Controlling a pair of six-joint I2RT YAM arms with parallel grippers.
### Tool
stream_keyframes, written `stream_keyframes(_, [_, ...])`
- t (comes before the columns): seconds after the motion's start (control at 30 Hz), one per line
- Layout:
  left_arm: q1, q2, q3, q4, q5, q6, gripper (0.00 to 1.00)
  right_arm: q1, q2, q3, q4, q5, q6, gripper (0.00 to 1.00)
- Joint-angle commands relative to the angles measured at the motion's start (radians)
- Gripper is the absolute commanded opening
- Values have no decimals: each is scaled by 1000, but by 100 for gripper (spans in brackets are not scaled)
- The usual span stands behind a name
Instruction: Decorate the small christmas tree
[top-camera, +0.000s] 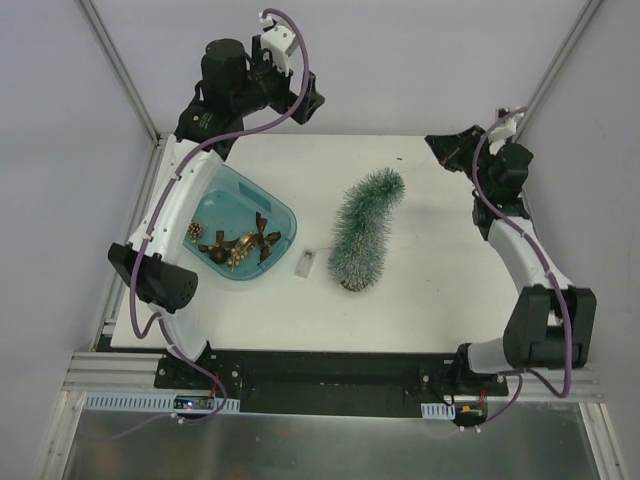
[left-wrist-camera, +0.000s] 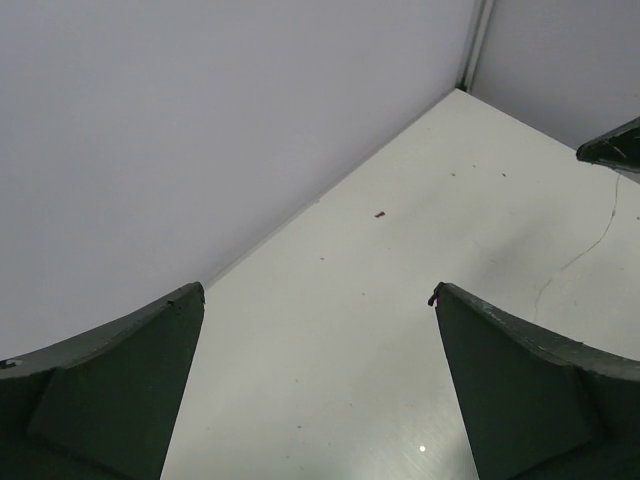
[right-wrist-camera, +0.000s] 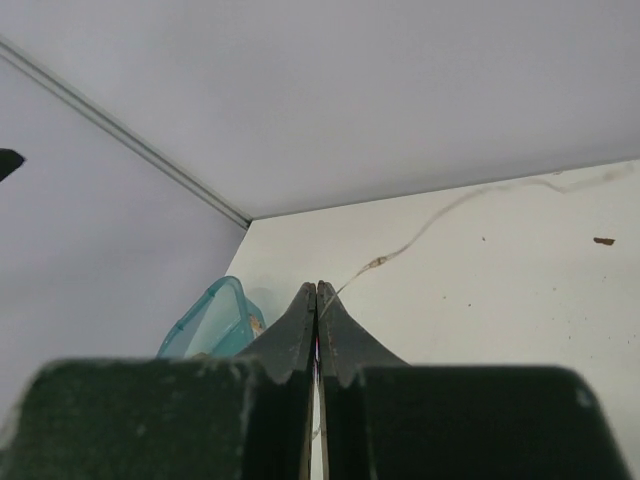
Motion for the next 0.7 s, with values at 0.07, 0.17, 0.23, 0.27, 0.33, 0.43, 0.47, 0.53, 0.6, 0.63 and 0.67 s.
stream_keyframes(0.07, [-2, -121, -127, -64, 75, -98, 99, 57, -340, -209, 80, 66, -64, 0])
stream_keyframes(0.17, [-3, -179, -181, -75, 79, -120, 99, 143, -500, -294, -10, 136, -149, 0])
stream_keyframes(0.23, [-3, -213, -224, -81, 79, -124, 99, 207, -598, -343, -71, 196, -202, 0])
stream_keyframes(0.27, [-3, -226, -237, -82, 78, -129, 99, 240, -645, -367, -97, 230, -217, 0])
stream_keyframes(0.33, [-3, -256, -271, -84, 72, -140, 99, 289, -751, -413, -142, 300, -237, 0])
stream_keyframes(0.43, [-3, -295, -303, -92, 78, -144, 99, 329, -871, -463, -200, 359, -249, 0])
stream_keyframes(0.47, [-3, -304, -311, -95, 87, -185, 99, 343, -903, -470, -226, 366, -249, 0])
stream_keyframes(0.53, [-5, -319, -322, -98, 102, -207, 99, 361, -940, -478, -262, 371, -255, 0])
stream_keyframes(0.6, [-9, -330, -330, -98, 111, -227, 99, 382, -969, -481, -282, 383, -262, 0])
stream_keyframes(0.63, [-13, -336, -337, -99, 113, -232, 99, 399, -983, -481, -297, 409, -266, 0])
stream_keyframes(0.67, [-14, -341, -340, -99, 118, -238, 99, 413, -994, -481, -303, 425, -275, 0])
